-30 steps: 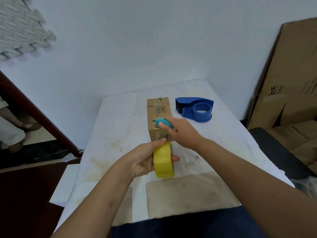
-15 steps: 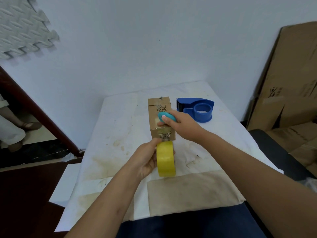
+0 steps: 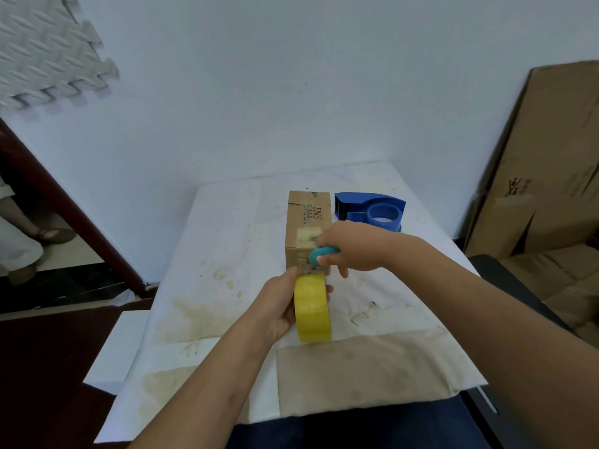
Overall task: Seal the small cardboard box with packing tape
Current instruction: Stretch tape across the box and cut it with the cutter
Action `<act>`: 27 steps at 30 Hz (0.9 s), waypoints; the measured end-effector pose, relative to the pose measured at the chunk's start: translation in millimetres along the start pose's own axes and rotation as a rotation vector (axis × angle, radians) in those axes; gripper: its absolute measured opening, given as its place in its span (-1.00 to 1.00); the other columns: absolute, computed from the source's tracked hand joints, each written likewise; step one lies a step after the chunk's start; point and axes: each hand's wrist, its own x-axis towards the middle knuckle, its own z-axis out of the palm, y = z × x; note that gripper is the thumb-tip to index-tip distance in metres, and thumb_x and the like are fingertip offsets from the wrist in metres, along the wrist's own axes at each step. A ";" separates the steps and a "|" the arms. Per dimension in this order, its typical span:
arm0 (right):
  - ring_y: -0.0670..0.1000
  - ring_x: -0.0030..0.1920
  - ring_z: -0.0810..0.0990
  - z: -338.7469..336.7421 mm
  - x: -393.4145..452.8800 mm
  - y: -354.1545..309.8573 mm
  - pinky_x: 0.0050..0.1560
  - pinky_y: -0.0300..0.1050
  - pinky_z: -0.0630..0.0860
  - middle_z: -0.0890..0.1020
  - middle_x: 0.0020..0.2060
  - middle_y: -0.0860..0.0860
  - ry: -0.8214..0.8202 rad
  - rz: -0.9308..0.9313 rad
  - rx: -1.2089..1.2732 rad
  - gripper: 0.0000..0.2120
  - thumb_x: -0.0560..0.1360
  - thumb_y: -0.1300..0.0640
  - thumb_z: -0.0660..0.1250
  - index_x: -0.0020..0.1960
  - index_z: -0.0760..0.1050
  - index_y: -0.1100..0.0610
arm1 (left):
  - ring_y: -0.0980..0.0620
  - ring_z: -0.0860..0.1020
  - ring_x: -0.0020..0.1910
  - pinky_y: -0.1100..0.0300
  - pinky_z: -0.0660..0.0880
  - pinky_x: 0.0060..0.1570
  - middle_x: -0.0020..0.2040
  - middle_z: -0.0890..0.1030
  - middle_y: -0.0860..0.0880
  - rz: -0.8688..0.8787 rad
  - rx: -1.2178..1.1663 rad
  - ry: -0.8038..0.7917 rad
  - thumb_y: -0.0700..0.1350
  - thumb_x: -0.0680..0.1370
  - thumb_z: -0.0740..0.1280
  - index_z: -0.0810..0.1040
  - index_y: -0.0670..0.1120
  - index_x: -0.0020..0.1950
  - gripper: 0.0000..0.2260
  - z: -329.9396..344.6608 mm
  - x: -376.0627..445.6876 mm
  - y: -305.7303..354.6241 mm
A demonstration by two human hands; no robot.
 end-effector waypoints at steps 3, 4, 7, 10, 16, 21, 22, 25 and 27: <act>-0.03 -0.01 0.62 4.0 8.2 -2.4 0.08 0.02 0.55 0.69 -0.14 0.00 0.013 0.002 -0.097 -0.82 0.60 -0.04 0.17 -0.03 0.49 0.03 | -0.10 0.68 -0.31 0.08 0.64 -0.26 -0.10 0.72 -0.27 -0.001 0.018 -0.015 -0.13 0.60 0.27 0.57 -0.21 0.22 -0.75 -1.9 -1.7 2.0; 0.00 0.06 0.60 4.5 9.5 -4.0 0.11 0.03 0.54 0.69 -0.12 0.00 0.006 0.009 -0.117 -0.79 0.60 -0.04 0.17 0.01 0.51 0.04 | -0.09 0.68 -0.33 0.10 0.64 -0.29 -0.11 0.72 -0.27 0.002 0.019 -0.015 -0.14 0.60 0.27 0.56 -0.21 0.23 -0.75 -2.3 -1.6 2.0; 0.06 0.22 0.50 4.4 9.8 -10.7 0.16 0.05 0.52 0.64 0.03 0.03 -0.029 0.028 -0.187 -0.76 0.60 -0.05 0.18 0.14 0.50 0.05 | -0.08 0.68 -0.37 0.12 0.63 -0.32 -0.14 0.72 -0.26 0.010 0.017 -0.005 -0.15 0.61 0.24 0.56 -0.23 0.24 -0.73 -3.5 -0.3 1.1; 0.04 0.29 0.34 3.3 8.2 -15.9 0.17 0.05 0.47 0.57 0.13 0.06 -0.057 0.046 -0.234 -0.76 0.60 -0.03 0.18 0.18 0.50 0.04 | -0.08 0.67 -0.36 0.08 0.61 -0.25 -0.12 0.72 -0.26 0.008 0.005 -0.008 -0.14 0.61 0.21 0.56 -0.24 0.25 -0.71 -5.2 2.2 -0.5; 0.04 0.16 0.32 7.4 9.4 -21.6 0.14 0.00 0.40 0.43 0.25 0.12 0.010 0.086 -0.317 -0.68 0.59 -0.03 0.17 0.27 0.47 0.07 | -0.09 0.67 -0.37 0.11 0.61 -0.31 -0.11 0.70 -0.28 0.005 -0.017 -0.021 -0.16 0.61 0.23 0.57 -0.25 0.24 -0.72 -4.4 2.1 0.3; 0.09 0.31 0.27 12.8 14.9 -21.9 0.21 0.04 0.34 0.49 0.20 0.10 0.045 0.068 -0.358 -0.66 0.60 -0.08 0.14 0.26 0.48 0.05 | -0.09 0.69 -0.34 0.13 0.62 -0.36 -0.08 0.70 -0.28 0.004 -0.039 -0.025 -0.14 0.62 0.22 0.56 -0.24 0.25 -0.72 -4.9 1.1 0.8; 0.09 0.31 0.27 13.5 15.3 -22.1 0.22 0.05 0.34 0.50 0.20 0.09 0.050 0.067 -0.363 -0.66 0.60 -0.09 0.14 0.27 0.48 0.05 | -0.09 0.69 -0.33 0.13 0.62 -0.36 -0.09 0.70 -0.28 0.004 -0.041 -0.027 -0.14 0.62 0.21 0.56 -0.24 0.26 -0.71 -4.6 1.0 0.6; 0.10 0.31 0.28 16.2 16.3 -23.5 0.24 0.04 0.33 0.50 0.22 0.09 0.080 0.062 -0.370 -0.66 0.60 -0.09 0.15 0.28 0.48 0.03 | -0.11 0.69 -0.31 0.11 0.61 -0.34 -0.10 0.70 -0.28 0.004 -0.049 -0.029 -0.15 0.63 0.20 0.54 -0.24 0.28 -0.70 -4.4 1.4 0.3; 0.10 0.31 0.28 16.7 16.6 -23.6 0.24 0.03 0.33 0.49 0.23 0.09 0.089 0.064 -0.361 -0.65 0.59 -0.10 0.16 0.28 0.48 0.02 | -0.10 0.69 -0.33 0.12 0.61 -0.35 -0.11 0.70 -0.29 0.005 -0.046 -0.031 -0.14 0.63 0.19 0.54 -0.25 0.28 -0.70 -4.5 1.3 0.5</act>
